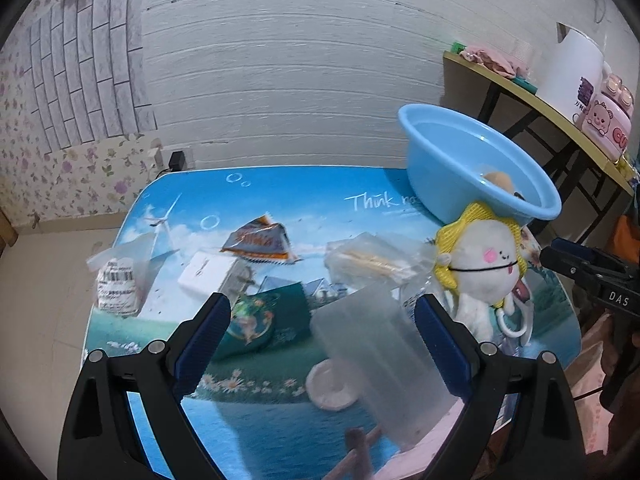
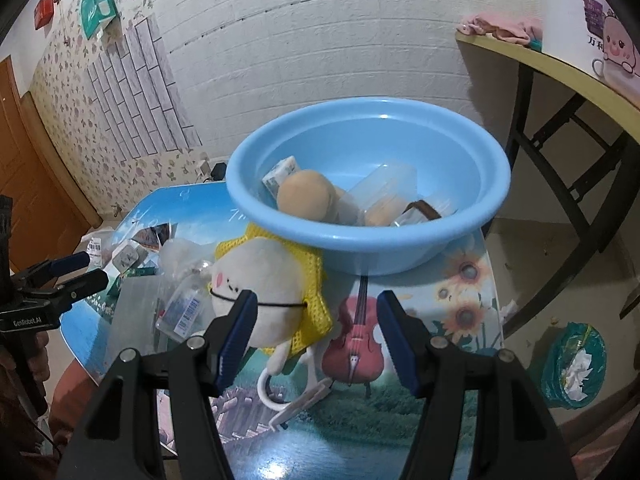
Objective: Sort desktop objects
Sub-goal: 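Withdraw both grippers from the basin back over the table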
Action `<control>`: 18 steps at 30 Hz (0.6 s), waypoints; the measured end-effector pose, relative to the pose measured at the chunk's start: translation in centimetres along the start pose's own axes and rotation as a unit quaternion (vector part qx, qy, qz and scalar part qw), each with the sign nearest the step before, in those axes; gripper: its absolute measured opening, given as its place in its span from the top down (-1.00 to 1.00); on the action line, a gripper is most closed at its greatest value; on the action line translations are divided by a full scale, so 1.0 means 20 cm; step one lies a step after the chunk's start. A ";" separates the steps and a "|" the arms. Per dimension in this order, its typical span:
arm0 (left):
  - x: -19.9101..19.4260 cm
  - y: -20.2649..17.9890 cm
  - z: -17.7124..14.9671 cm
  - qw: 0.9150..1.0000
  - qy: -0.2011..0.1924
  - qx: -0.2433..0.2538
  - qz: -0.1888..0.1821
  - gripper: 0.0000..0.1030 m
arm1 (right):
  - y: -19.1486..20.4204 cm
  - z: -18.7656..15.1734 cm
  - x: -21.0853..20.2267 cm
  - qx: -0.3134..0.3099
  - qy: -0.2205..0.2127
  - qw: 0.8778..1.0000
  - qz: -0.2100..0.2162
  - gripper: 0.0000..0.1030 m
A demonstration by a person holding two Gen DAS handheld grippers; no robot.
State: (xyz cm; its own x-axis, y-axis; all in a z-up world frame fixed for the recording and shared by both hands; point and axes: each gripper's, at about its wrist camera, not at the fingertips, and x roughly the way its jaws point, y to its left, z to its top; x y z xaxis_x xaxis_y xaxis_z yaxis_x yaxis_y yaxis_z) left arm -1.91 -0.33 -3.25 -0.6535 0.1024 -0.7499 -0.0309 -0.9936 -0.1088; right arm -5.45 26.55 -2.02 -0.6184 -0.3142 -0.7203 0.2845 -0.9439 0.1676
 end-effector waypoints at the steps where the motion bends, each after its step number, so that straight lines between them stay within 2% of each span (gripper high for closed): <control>1: 0.00 0.01 -0.01 1.000 0.001 -0.001 0.001 -0.81 | 0.00 -0.01 0.00 0.000 0.001 1.000 0.000 -0.20; 18: -0.01 0.25 -0.19 0.998 0.019 -0.045 0.027 -0.81 | 0.04 -0.15 0.05 -0.020 0.036 0.999 -0.001 -0.20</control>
State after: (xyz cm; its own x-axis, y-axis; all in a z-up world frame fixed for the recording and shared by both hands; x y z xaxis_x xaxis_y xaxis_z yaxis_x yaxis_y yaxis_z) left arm 0.95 -5.22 -6.13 -0.6236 0.0531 -0.7799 0.0716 -0.9896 -0.1246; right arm -3.70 25.84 -4.63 -0.5657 -0.3032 -0.7668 0.3129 -0.9393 0.1406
